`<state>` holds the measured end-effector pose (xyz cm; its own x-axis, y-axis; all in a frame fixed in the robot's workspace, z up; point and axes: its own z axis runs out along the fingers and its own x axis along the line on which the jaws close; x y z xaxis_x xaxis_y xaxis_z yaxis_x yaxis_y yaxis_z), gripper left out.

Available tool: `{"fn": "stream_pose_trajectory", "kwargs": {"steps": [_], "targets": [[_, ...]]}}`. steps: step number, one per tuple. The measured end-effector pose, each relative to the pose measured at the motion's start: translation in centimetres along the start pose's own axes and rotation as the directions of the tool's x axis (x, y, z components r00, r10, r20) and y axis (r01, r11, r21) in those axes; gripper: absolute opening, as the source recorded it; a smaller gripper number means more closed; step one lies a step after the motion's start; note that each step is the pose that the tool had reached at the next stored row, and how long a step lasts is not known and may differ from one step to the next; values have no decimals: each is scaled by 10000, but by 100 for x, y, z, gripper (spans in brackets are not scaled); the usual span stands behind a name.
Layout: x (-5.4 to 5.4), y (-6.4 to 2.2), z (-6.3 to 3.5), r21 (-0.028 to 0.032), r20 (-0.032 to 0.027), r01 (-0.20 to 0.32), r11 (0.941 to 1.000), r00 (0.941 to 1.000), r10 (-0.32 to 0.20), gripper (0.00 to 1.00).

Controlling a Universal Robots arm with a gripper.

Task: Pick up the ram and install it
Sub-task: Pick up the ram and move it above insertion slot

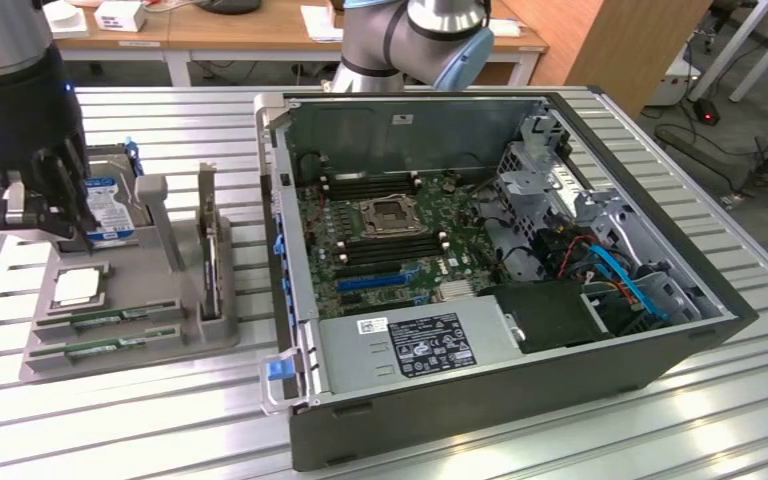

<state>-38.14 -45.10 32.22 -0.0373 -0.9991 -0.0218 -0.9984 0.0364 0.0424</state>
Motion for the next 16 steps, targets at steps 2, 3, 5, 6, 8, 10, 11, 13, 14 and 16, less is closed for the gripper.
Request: {"fn": "stream_pose_trajectory", "kwargs": {"steps": [2,3,5,6,8,10,11,13,14,16], "targets": [[0,-1,20,-1,0,0,10000,10000,0,29],[1,-1,28,0,0,0,10000,10000,0,29],[1,-1,32,-2,-2,0,10000,10000,0,29],[1,-1,32,-3,-2,0,10000,10000,0,29],[5,-1,34,0,0,-2,10000,10000,2,29],[24,-2,34,0,0,-1,10000,10000,1,29],[36,-3,33,-1,-1,-1,10000,10000,1,29],[67,-4,32,-1,-1,-1,10000,10000,1,29],[82,-4,32,0,0,0,10000,10000,0,29],[110,-5,32,0,0,-1,10000,10000,1,29]]}}
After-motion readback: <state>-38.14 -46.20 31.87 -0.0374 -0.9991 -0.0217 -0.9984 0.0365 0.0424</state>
